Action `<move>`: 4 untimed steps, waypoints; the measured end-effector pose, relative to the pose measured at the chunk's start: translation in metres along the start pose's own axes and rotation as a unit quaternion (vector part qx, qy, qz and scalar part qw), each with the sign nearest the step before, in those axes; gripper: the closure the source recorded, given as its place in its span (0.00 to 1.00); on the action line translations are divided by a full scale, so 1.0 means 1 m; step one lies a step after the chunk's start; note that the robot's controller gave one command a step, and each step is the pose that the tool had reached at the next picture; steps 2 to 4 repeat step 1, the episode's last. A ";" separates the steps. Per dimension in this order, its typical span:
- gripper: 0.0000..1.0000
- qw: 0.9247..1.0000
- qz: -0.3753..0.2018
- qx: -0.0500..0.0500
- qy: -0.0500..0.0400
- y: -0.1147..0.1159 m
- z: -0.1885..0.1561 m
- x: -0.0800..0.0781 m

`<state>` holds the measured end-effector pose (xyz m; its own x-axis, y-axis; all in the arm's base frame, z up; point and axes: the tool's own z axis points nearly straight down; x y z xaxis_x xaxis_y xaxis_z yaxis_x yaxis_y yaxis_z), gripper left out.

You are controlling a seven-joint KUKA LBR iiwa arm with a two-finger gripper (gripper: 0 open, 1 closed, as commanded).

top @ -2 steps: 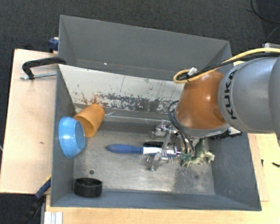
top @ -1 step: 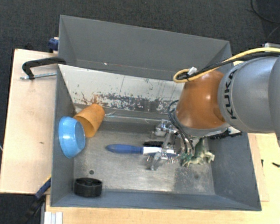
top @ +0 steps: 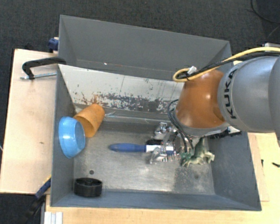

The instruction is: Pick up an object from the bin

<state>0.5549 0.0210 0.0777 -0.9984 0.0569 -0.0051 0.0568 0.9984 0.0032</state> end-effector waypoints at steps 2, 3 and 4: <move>1.00 1.000 0.000 0.000 -0.003 0.001 -0.096 -0.003; 1.00 1.000 0.000 0.000 -0.003 0.001 -0.096 -0.003; 1.00 1.000 0.000 0.000 -0.003 0.001 -0.096 -0.003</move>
Offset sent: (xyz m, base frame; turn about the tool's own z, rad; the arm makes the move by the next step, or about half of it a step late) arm -0.0001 0.0000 0.0908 0.0000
